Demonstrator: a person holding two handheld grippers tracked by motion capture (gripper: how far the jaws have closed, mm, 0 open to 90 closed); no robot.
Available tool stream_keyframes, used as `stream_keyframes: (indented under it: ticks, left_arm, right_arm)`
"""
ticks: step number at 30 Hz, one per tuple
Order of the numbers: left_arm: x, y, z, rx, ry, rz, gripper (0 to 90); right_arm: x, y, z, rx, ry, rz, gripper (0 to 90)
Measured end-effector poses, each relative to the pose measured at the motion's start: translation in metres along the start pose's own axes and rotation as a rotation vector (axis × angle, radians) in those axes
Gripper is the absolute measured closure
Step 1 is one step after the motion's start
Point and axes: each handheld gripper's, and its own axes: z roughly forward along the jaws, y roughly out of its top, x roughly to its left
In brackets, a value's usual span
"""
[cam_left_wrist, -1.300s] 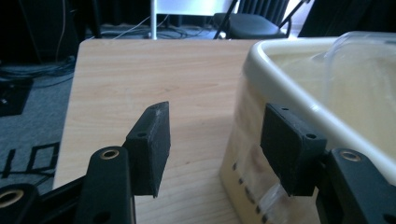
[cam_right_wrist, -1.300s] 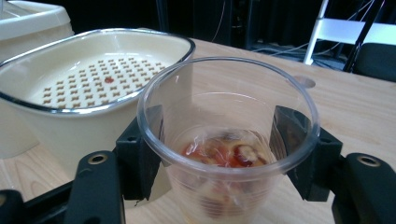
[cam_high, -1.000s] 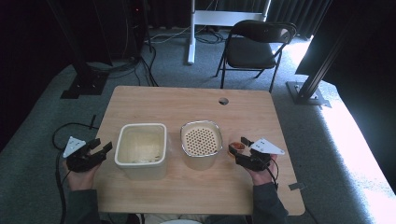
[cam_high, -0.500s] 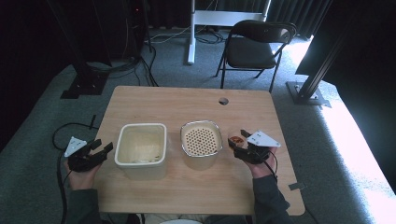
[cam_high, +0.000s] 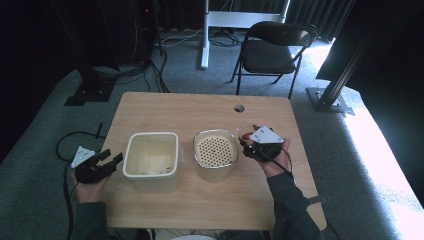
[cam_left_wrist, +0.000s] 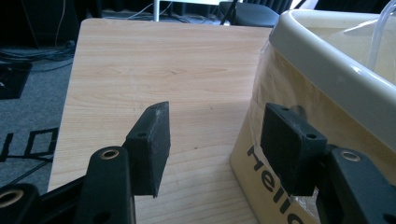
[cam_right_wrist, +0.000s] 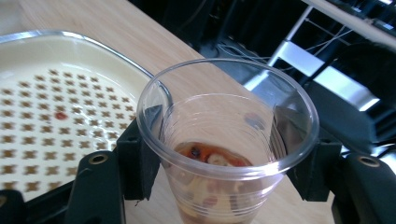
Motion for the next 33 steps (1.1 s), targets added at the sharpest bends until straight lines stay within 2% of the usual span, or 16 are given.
stream_keyframes:
  ticks: [2,8,12,15,19,22,33]
  left_arm:
    - [0.0,0.0,0.0,0.0,-0.001,0.001,43.6]
    - [0.0,0.0,-0.001,-0.006,-0.001,-0.004,43.6]
    - [0.001,0.0,-0.001,-0.007,-0.003,-0.006,43.5]
    - [0.001,0.0,-0.001,-0.007,-0.004,-0.006,43.6]
    - [0.001,0.001,0.0,-0.007,-0.006,-0.006,43.6]
    - [0.0,0.001,0.001,-0.006,-0.009,-0.005,43.5]
    - [0.0,0.001,0.001,-0.006,-0.012,-0.005,43.5]
  right_arm:
    - [0.004,0.005,0.003,0.027,-0.019,-0.055,35.3]
    - [0.013,0.014,0.007,0.058,-0.055,-0.163,35.3]
    - [0.016,0.019,0.008,0.051,-0.048,-0.195,35.4]
    - [0.018,0.022,0.009,0.061,-0.064,-0.24,35.4]
    - [0.024,0.026,0.01,0.083,-0.102,-0.334,35.5]
    - [0.03,0.03,0.01,0.111,-0.138,-0.43,35.5]
    - [0.055,0.038,0.017,0.161,-0.205,-0.714,35.4]
